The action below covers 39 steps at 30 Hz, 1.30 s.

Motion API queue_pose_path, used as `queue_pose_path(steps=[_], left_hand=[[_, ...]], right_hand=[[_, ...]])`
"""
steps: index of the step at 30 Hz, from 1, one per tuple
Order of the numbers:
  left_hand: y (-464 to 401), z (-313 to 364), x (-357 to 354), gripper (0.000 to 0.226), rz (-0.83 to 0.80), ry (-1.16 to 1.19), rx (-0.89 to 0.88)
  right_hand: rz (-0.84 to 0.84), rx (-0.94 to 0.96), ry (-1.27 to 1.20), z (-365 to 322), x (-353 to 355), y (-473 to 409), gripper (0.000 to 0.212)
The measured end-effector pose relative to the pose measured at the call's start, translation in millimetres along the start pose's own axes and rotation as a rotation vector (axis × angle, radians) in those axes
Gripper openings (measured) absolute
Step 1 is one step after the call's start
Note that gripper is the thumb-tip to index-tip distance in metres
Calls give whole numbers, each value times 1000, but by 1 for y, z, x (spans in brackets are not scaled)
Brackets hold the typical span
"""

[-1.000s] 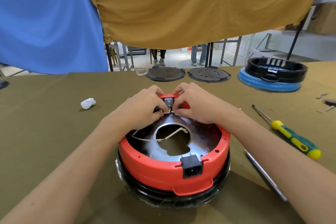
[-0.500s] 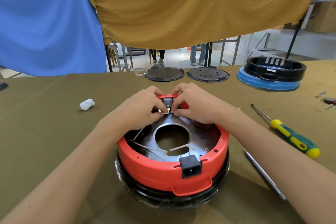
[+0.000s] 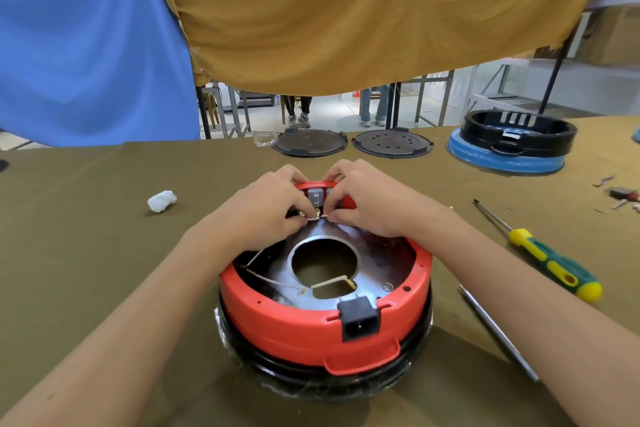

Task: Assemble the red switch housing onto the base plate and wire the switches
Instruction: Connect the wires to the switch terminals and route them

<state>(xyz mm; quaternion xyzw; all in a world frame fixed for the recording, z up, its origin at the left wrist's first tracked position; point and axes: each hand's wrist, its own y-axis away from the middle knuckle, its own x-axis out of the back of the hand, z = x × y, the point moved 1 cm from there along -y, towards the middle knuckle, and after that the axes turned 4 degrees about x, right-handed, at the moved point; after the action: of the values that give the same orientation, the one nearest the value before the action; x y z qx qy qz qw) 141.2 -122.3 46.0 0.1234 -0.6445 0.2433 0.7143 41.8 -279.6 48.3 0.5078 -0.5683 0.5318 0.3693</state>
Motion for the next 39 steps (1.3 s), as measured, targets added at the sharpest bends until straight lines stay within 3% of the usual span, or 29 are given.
queue_pose_path(steps=[39], left_hand=[[0, 2, 1, 24, 6, -23, 15]], right_hand=[[6, -7, -2, -1, 0, 2, 11]])
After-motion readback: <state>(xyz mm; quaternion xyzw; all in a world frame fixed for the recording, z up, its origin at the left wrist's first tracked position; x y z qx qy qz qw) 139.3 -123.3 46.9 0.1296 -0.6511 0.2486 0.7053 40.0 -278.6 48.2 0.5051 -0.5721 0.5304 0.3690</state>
